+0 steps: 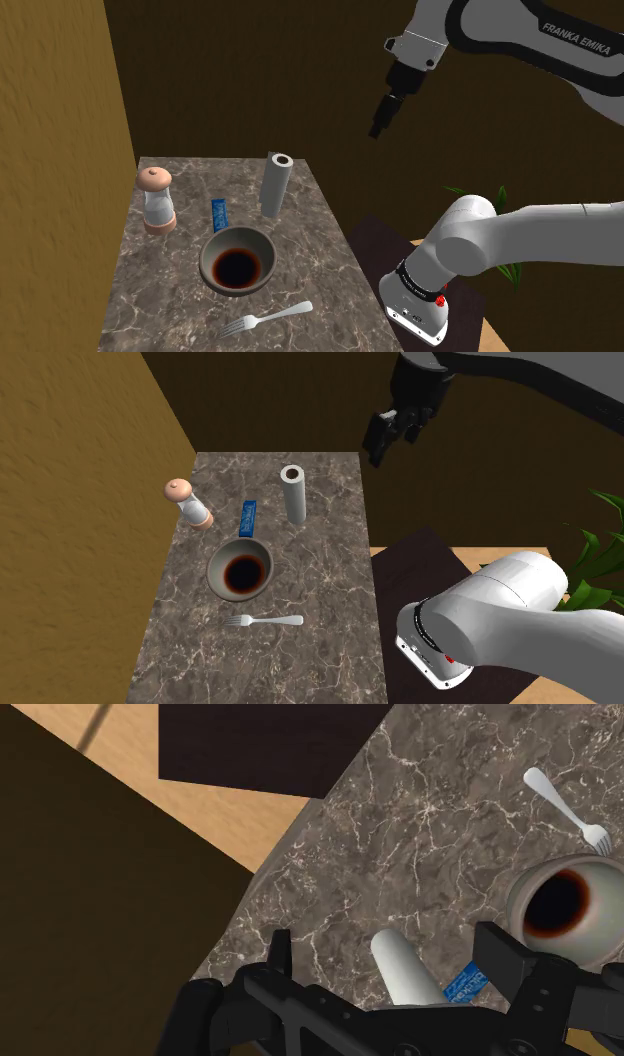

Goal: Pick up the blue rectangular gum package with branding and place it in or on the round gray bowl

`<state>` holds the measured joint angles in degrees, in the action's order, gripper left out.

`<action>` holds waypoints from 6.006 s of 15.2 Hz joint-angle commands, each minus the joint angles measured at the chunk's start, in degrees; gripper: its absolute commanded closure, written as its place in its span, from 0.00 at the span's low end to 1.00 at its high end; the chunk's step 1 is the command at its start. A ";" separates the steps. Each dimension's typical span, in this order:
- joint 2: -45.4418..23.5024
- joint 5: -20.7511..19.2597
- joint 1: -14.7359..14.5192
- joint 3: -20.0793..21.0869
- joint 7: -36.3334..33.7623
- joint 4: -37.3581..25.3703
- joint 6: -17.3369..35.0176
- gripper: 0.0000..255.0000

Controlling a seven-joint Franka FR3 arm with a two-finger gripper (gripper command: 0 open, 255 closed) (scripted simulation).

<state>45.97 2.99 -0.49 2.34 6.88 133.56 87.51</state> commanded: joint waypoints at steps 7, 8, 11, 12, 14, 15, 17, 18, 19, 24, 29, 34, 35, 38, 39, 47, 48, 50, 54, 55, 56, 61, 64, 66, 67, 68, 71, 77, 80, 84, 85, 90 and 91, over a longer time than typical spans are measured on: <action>-3.27 4.80 0.16 7.19 -11.31 5.44 9.29 0.00; -4.20 5.52 0.18 8.40 -13.17 6.03 10.94 0.00; -7.65 7.44 0.37 12.10 -18.73 7.24 16.01 0.00; -9.02 7.99 0.51 13.36 -20.56 7.45 17.73 0.00; -12.05 8.87 0.84 15.86 -24.29 7.58 21.19 0.00; -13.72 9.18 1.04 17.10 -26.18 7.50 22.93 0.00; -17.33 9.52 1.60 19.59 -30.02 7.07 26.39 0.00; -19.27 9.52 1.92 20.82 -32.00 6.71 28.10 0.00; -21.30 9.38 2.29 22.03 -34.02 6.26 29.79 0.00; -32.64 6.25 4.52 27.77 -45.12 2.70 37.72 0.00; -45.79 -1.87 5.89 31.41 -58.50 -3.01 43.90 0.00; -59.34 -12.17 3.33 30.18 -72.11 -10.99 47.12 0.00; -61.89 -13.90 2.34 29.38 -74.45 -12.84 47.44 0.00; -68.19 -17.53 -0.41 27.05 -79.71 -17.95 47.90 0.00; -68.73 -17.88 -0.68 26.73 -79.94 -17.87 48.48 0.00; -72.52 -20.54 -2.07 24.96 -81.68 -17.65 52.13 0.00; -72.52 -20.54 -2.07 24.95 -81.68 -17.65 52.13 0.00; -72.52 -20.54 -2.07 24.95 -81.68 -17.66 52.13 0.00; -72.51 -20.54 -2.07 24.96 -81.68 -17.65 52.12 1.00; -72.51 -20.54 -2.07 24.96 -81.68 -17.65 52.12 1.00; -72.50 -20.53 -2.07 24.96 -81.68 -17.64 52.12 1.00; -72.84 -20.62 -2.18 24.88 -81.68 -18.15 51.93 1.00; -71.97 -20.22 -1.76 25.34 -81.47 -17.68 51.57 1.00; -70.83 -19.41 -1.35 25.88 -80.95 -17.76 50.45 1.00; -70.27 -19.01 -1.16 26.14 -80.69 -17.82 49.89 1.00; -69.72 -18.60 -0.96 26.40 -80.43 -17.89 49.32 1.00; -68.09 -17.41 -0.42 27.12 -79.66 -18.18 47.58 1.00; -65.02 -15.12 0.52 28.33 -78.18 -19.12 43.97 1.00; -63.58 -14.04 0.91 28.84 -77.49 -19.76 42.10 1.00; -61.80 -12.70 1.36 29.39 -76.62 -20.81 39.55 1.00; -61.38 -12.38 1.46 29.51 -76.42 -21.10 38.90 1.00; -59.41 -10.92 1.88 30.02 -75.48 -22.77 35.59 1.00; -59.05 -10.66 1.96 30.10 -75.30 -23.14 34.92 1.00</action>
<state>-13.38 -7.91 1.40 32.36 -68.60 110.91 123.18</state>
